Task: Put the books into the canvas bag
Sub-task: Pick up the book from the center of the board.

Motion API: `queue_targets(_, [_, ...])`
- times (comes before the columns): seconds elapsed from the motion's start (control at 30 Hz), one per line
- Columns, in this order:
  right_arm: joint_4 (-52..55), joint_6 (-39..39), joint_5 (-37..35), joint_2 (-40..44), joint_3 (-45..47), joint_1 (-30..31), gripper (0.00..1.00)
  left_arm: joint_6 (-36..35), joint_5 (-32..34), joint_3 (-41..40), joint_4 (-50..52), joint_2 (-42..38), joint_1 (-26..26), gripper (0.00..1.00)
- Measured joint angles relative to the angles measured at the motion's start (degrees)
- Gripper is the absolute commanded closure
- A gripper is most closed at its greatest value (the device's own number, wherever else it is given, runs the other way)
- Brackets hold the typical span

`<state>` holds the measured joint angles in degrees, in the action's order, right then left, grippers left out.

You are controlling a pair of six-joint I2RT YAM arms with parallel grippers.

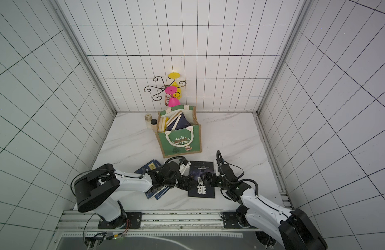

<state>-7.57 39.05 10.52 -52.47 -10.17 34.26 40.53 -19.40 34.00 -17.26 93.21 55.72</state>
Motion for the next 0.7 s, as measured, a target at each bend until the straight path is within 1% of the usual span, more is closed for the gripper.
queue_targets(0.1, [-5.1,0.5,2.2,1.8,3.0,-0.6,0.01,0.2,-0.1,0.0,-0.1,0.0,-0.1,0.13])
queue_targets(0.2, [-7.2,1.5,5.6,4.0,5.0,-0.6,0.01,0.4,-0.3,-0.2,-0.4,0.0,-0.4,0.13])
queue_targets(0.3, [-9.2,2.4,10.6,6.3,5.4,-0.6,0.01,0.6,-0.5,-0.5,-1.0,0.0,-0.5,0.13])
queue_targets(0.4, [-12.5,3.1,15.9,8.3,5.4,0.0,0.01,0.7,-0.9,-0.5,-1.8,0.5,-0.6,0.16])
queue_targets(0.57, [-14.7,3.8,19.8,8.5,5.7,0.2,0.02,0.7,-1.4,-0.7,-2.5,0.7,-0.7,0.16])
queue_targets(0.6, [-15.0,4.0,20.1,8.4,5.7,0.2,0.03,0.7,-1.4,-0.7,-2.6,0.7,-0.7,0.16])
queue_targets(0.63, [-15.2,4.0,20.3,8.3,5.7,0.2,0.07,0.7,-1.4,-0.8,-2.8,0.7,-0.7,0.16])
queue_targets(0.7, [-15.2,4.2,20.3,8.3,5.7,0.2,0.28,0.7,-1.5,-1.0,-3.0,0.6,-0.7,0.16])
